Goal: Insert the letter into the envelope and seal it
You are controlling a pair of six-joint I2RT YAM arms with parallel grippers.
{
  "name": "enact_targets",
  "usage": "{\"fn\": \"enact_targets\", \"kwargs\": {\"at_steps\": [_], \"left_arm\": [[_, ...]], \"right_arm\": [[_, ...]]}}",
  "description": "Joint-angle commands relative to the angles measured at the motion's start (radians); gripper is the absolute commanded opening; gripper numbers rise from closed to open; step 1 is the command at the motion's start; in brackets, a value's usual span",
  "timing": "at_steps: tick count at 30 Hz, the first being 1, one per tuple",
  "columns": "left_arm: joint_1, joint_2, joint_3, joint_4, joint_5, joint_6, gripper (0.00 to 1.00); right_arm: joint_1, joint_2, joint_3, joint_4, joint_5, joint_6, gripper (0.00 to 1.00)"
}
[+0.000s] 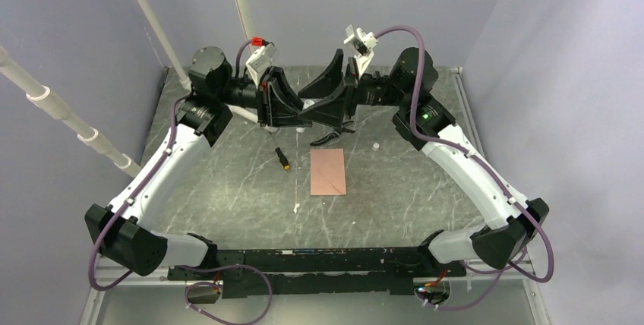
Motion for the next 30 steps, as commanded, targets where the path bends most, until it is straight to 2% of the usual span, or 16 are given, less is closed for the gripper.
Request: {"fn": "enact_targets", "kwargs": {"at_steps": [1, 3, 5, 10, 16, 19, 22, 25, 30], "left_arm": [[-0.003, -0.028, 0.028, -0.031, -0.044, 0.037, 0.02], [-0.003, -0.039, 0.037, -0.126, -0.182, 0.133, 0.03], [-0.003, -0.053, 0.026, -0.155, -0.292, 0.161, 0.02], [-0.003, -0.068, 0.006, -0.14, -0.374, 0.176, 0.02], [-0.003, -0.078, 0.002, -0.165, -0.451, 0.188, 0.03], [-0.003, -0.086, -0.004, -0.161, -0.478, 0.187, 0.02], [-0.003, -0.086, -0.004, -0.156, -0.48, 0.178, 0.02], [-0.003, -0.083, 0.003, -0.154, -0.447, 0.167, 0.02], [-0.003, -0.056, 0.039, -0.116, -0.208, 0.113, 0.02]], "right_arm": [[0.007, -0.016, 0.063, -0.037, 0.251, 0.054, 0.73], [0.007, -0.015, 0.064, -0.096, 0.411, 0.105, 0.76], [0.008, -0.018, 0.05, -0.12, 0.5, 0.143, 0.77], [0.008, 0.002, 0.055, -0.153, 0.533, 0.177, 0.77], [0.01, 0.013, 0.066, -0.183, 0.537, 0.181, 0.73], [0.01, 0.032, 0.085, -0.195, 0.517, 0.187, 0.56], [0.011, 0.045, 0.102, -0.199, 0.469, 0.182, 0.32], [0.01, 0.041, 0.096, -0.174, 0.408, 0.164, 0.02], [-0.003, -0.006, 0.037, -0.029, 0.21, 0.086, 0.0]]}}
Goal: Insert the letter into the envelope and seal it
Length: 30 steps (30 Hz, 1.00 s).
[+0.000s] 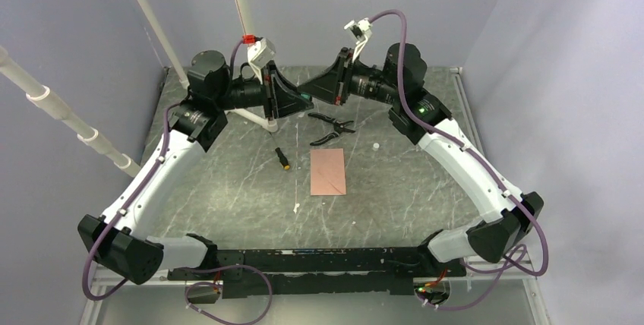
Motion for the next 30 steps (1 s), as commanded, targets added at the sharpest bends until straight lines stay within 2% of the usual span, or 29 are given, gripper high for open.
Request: {"fn": "enact_targets", "kwargs": {"at_steps": [1, 4, 6, 9, 10, 12, 15, 18, 21, 22, 25, 30], "left_arm": [[-0.003, 0.0, 0.045, 0.11, 0.255, -0.049, 0.03], [-0.004, 0.007, 0.033, 0.205, 0.325, -0.128, 0.02], [-0.004, -0.003, 0.027, 0.198, 0.285, -0.113, 0.03], [-0.004, -0.026, 0.018, 0.132, 0.135, -0.047, 0.03], [-0.004, -0.033, 0.011, 0.123, 0.08, -0.04, 0.02], [-0.004, -0.048, -0.008, 0.113, -0.073, -0.042, 0.02], [-0.005, -0.064, -0.05, 0.154, -0.286, -0.107, 0.02], [-0.004, -0.075, -0.084, 0.221, -0.407, -0.18, 0.03], [-0.005, -0.073, -0.101, 0.247, -0.514, -0.275, 0.03], [-0.004, -0.069, -0.099, 0.24, -0.545, -0.302, 0.02], [-0.004, -0.05, -0.085, 0.205, -0.579, -0.378, 0.03], [-0.004, -0.023, -0.073, 0.188, -0.572, -0.457, 0.02]], "right_arm": [[-0.006, -0.061, -0.038, 0.205, -0.25, -0.055, 0.0], [-0.011, -0.1, -0.086, 0.314, -0.342, -0.061, 0.0], [-0.011, -0.112, -0.079, 0.289, -0.274, -0.071, 0.0], [-0.011, -0.133, -0.086, 0.188, -0.024, -0.076, 0.62], [-0.011, -0.144, -0.095, 0.166, 0.062, -0.065, 0.72], [-0.012, -0.169, -0.128, 0.146, 0.181, -0.039, 0.81], [-0.013, -0.228, -0.21, 0.192, 0.243, -0.034, 0.86], [-0.012, -0.25, -0.257, 0.179, 0.279, -0.06, 0.87], [-0.004, -0.216, -0.253, 0.109, 0.291, -0.071, 0.85], [0.004, -0.203, -0.249, 0.089, 0.284, -0.082, 0.82], [0.056, -0.15, -0.209, 0.037, 0.312, -0.133, 0.76], [0.127, -0.045, -0.101, -0.02, 0.401, -0.182, 0.77]]}}
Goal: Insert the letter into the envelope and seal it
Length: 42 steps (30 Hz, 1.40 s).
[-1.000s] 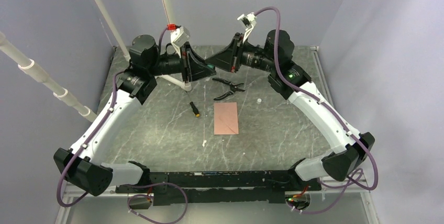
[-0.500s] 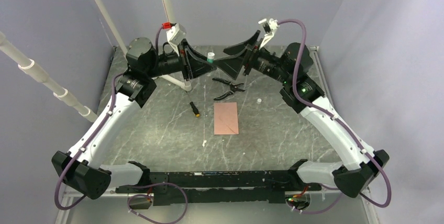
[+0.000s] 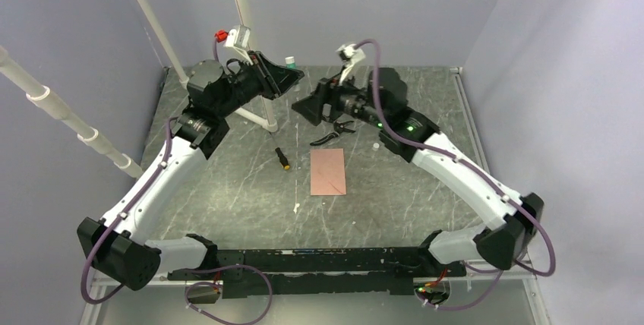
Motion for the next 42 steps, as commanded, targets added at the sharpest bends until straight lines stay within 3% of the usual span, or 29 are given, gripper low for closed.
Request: {"fn": "enact_targets", "kwargs": {"at_steps": [1, 6, 10, 18, 24, 31, 36, 39, 42], "left_arm": [[0.001, 0.021, 0.023, 0.031, -0.042, -0.117, 0.02], [0.001, 0.012, 0.014, 0.02, -0.053, -0.138, 0.03], [0.002, 0.01, 0.029, -0.018, -0.033, -0.141, 0.02], [0.002, 0.001, 0.005, -0.002, 0.004, -0.172, 0.02], [0.001, 0.002, 0.018, -0.016, 0.018, -0.18, 0.04], [0.002, 0.011, 0.011, -0.009, 0.068, -0.227, 0.1], [0.007, 0.011, 0.039, -0.065, 0.075, -0.211, 0.31], [0.023, 0.024, 0.07, -0.097, 0.128, -0.221, 0.6], [0.032, 0.043, 0.085, -0.113, 0.184, -0.235, 0.74]], "right_arm": [[0.043, 0.064, 0.11, -0.027, 0.088, -0.059, 0.77], [0.047, 0.08, 0.119, 0.05, 0.149, -0.034, 0.77], [0.047, 0.06, 0.088, 0.091, 0.219, -0.04, 0.69], [0.046, 0.091, 0.119, 0.109, 0.2, -0.051, 0.63], [0.046, 0.108, 0.136, 0.109, 0.211, -0.049, 0.36], [0.038, 0.095, 0.118, 0.122, 0.157, -0.115, 0.11], [0.009, 0.071, 0.107, 0.043, 0.045, -0.221, 0.01], [-0.019, 0.041, 0.096, -0.015, -0.06, -0.307, 0.0], [-0.028, 0.021, 0.1, -0.092, -0.105, -0.412, 0.0]]}}
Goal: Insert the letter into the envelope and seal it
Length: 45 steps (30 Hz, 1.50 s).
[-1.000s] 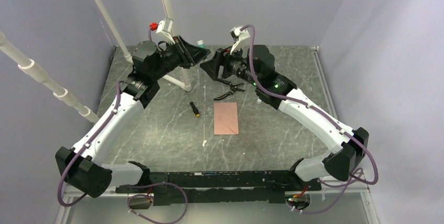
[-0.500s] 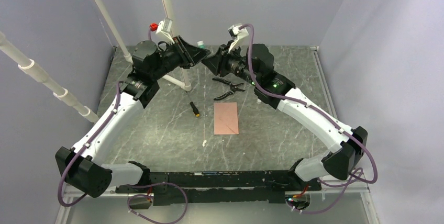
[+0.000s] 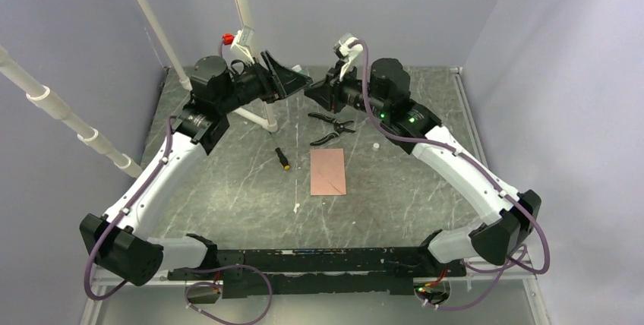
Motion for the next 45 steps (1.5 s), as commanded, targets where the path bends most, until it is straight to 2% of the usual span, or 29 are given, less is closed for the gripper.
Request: {"fn": "enact_targets", "kwargs": {"at_steps": [1, 7, 9, 12, 17, 19, 21, 26, 27, 29, 30, 31, 33, 34, 35, 37, 40, 42, 45], "left_arm": [[0.017, 0.019, 0.07, -0.021, 0.13, -0.027, 0.76], [0.022, 0.083, 0.122, -0.099, 0.232, -0.016, 0.8], [0.023, 0.106, 0.137, -0.11, 0.286, -0.026, 0.76], [0.033, 0.125, 0.147, -0.134, 0.369, -0.039, 0.63], [0.046, 0.113, 0.142, -0.188, 0.424, -0.014, 0.59], [0.048, 0.115, 0.138, -0.191, 0.433, -0.013, 0.52], [0.051, 0.115, 0.129, -0.172, 0.45, -0.029, 0.41], [0.056, 0.122, 0.134, -0.171, 0.474, -0.031, 0.29], [0.058, 0.124, 0.138, -0.171, 0.476, -0.028, 0.23], [0.058, 0.13, 0.143, -0.169, 0.476, -0.027, 0.05], [0.058, 0.13, 0.142, -0.171, 0.472, -0.022, 0.03], [0.058, 0.129, 0.144, -0.177, 0.462, -0.012, 0.03], [0.059, 0.122, 0.153, -0.234, 0.402, 0.031, 0.02], [0.059, 0.115, 0.159, -0.27, 0.356, 0.062, 0.03], [0.06, 0.109, 0.165, -0.31, 0.289, 0.1, 0.03], [0.061, 0.088, 0.16, -0.369, 0.135, 0.145, 0.02], [0.061, 0.043, 0.107, -0.432, -0.14, 0.169, 0.03], [0.061, 0.001, 0.063, -0.456, -0.312, 0.163, 0.02], [0.061, -0.038, 0.003, -0.418, -0.352, 0.186, 0.02]], "right_arm": [[-0.018, -0.07, 0.016, -0.096, -0.126, -0.205, 0.0], [-0.021, -0.071, 0.047, -0.212, -0.184, -0.31, 0.0], [-0.021, -0.058, 0.069, -0.251, -0.17, -0.338, 0.0], [-0.022, -0.052, 0.08, -0.275, -0.138, -0.36, 0.0], [-0.027, -0.047, 0.086, -0.288, -0.128, -0.377, 0.0], [-0.026, -0.047, 0.086, -0.288, -0.133, -0.381, 0.0], [-0.026, -0.046, 0.086, -0.286, -0.127, -0.381, 0.0], [-0.027, -0.035, 0.097, -0.3, -0.15, -0.386, 0.0], [-0.027, -0.033, 0.096, -0.299, -0.153, -0.386, 0.0], [-0.027, -0.03, 0.1, -0.303, -0.149, -0.38, 0.0], [-0.028, -0.027, 0.106, -0.303, -0.137, -0.364, 0.0], [-0.028, -0.024, 0.111, -0.303, -0.117, -0.335, 0.06], [-0.036, -0.02, 0.119, -0.309, -0.096, -0.283, 0.51], [-0.04, -0.023, 0.115, -0.303, -0.09, -0.25, 0.67], [-0.046, -0.03, 0.104, -0.29, -0.096, -0.22, 0.75], [-0.063, -0.055, 0.06, -0.244, -0.096, -0.144, 0.82], [-0.108, -0.09, -0.024, -0.177, -0.042, 0.027, 0.83], [-0.152, -0.091, -0.066, -0.203, 0.066, 0.132, 0.83], [-0.229, -0.055, -0.088, -0.326, 0.223, 0.262, 0.81]]}}
